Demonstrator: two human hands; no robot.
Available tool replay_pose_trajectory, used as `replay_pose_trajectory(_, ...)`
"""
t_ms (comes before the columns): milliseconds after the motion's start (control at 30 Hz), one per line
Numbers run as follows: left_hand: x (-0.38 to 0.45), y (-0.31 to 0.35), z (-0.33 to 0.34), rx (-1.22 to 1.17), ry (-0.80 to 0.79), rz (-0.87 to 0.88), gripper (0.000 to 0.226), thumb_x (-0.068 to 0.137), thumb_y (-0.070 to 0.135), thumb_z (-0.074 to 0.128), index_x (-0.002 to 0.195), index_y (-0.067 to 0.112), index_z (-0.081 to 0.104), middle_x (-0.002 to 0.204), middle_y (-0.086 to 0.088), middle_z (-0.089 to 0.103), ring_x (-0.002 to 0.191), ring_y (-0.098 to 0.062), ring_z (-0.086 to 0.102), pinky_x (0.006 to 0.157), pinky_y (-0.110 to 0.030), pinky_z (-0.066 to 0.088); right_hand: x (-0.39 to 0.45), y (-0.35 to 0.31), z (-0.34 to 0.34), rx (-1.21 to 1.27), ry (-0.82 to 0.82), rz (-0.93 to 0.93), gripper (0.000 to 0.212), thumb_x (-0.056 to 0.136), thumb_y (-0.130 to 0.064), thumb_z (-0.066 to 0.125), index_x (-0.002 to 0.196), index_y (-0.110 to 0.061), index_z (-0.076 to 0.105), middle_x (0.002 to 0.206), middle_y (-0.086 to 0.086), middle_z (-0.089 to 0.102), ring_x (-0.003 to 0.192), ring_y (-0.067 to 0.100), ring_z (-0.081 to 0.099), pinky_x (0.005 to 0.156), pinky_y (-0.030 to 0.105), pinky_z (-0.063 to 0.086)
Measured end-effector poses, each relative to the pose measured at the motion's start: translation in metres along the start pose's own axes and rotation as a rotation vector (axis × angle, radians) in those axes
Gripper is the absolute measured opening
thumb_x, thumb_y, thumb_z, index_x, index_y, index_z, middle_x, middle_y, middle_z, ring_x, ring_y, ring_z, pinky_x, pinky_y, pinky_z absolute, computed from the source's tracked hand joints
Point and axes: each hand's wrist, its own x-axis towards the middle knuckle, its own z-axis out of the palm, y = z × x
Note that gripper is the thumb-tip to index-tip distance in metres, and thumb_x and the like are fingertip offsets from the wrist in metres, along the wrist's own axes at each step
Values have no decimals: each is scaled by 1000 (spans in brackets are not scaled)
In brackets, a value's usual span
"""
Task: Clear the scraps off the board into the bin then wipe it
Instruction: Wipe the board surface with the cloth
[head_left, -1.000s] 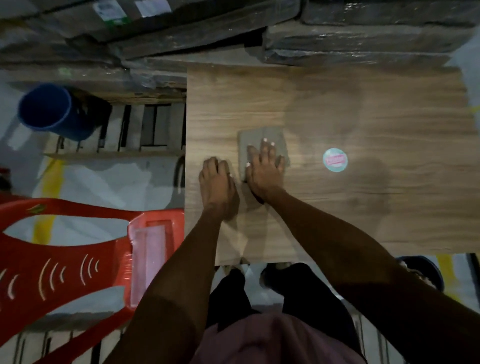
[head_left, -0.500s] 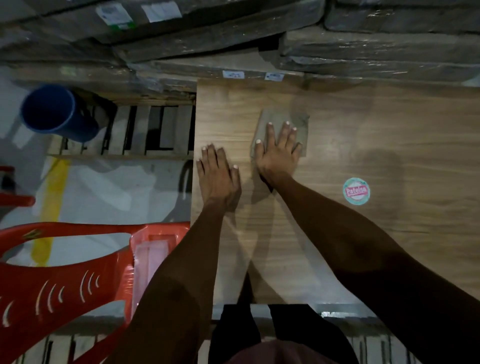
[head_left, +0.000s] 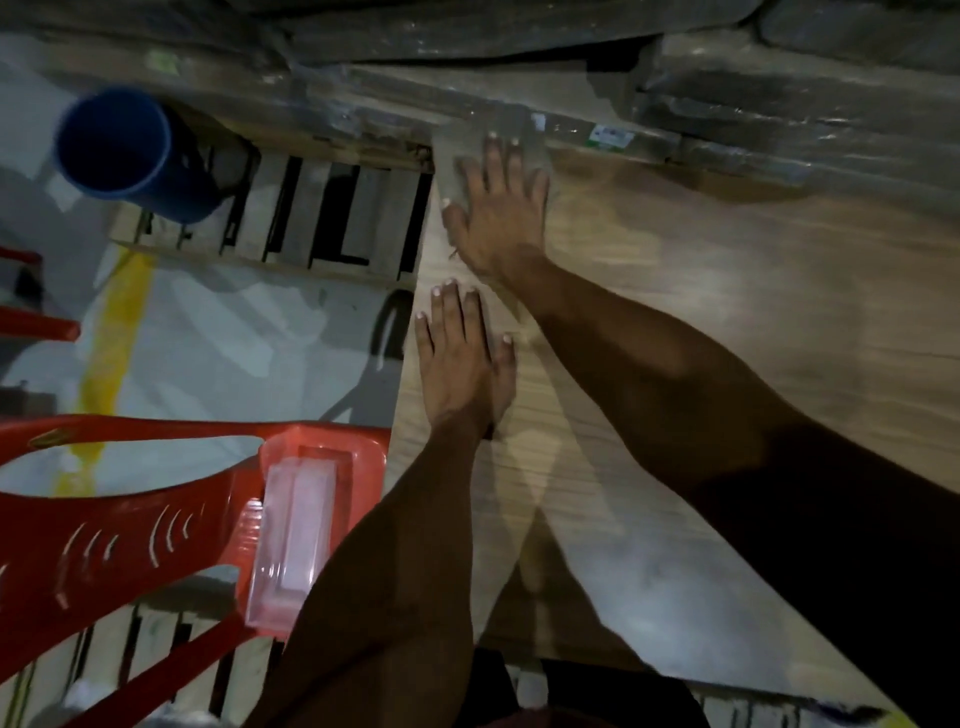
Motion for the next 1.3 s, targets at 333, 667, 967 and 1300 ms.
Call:
replay_pose_trajectory(333, -4, -2, -3, -18, 68, -235, 67, 97, 29, 40, 159, 9, 24, 169, -14, 19, 158, -35, 11, 128, -53, 7, -19, -7, 10, -13, 50, -201, 65, 102, -55, 25, 163, -33, 20, 172, 10, 14, 158, 37, 10, 121, 61, 16)
replay_pose_trajectory(667, -6, -3, 4, -103, 86, -187, 66, 101, 20, 38, 161, 1, 18, 170, -18, 14, 159, -33, 6, 130, -50, 7, -49, 10, 12, -4, 49, -185, 65, 102, -58, 23, 163, -35, 19, 172, 8, 14, 159, 35, 9, 122, 62, 17)
replay_pose_trajectory(967, -8, -6, -7, 43, 86, -107, 41, 89, 26, 42, 119, 6, 61, 116, -15, 59, 106, -34, 54, 92, -47, 43, -75, -8, 11, 215, -20, 301, 65, 104, -49, 26, 164, -34, 8, 173, 10, -5, 159, 37, -8, 124, 60, 0)
replay_pose_trajectory(1300, -112, -5, 18, -85, -14, -85, 75, 103, 51, 33, 164, 13, 14, 171, -12, 15, 159, -29, 8, 129, -46, 3, -91, 2, 6, 138, -63, 60, 65, 103, -58, 19, 164, -39, 5, 174, 2, -4, 160, 31, -8, 126, 55, -2)
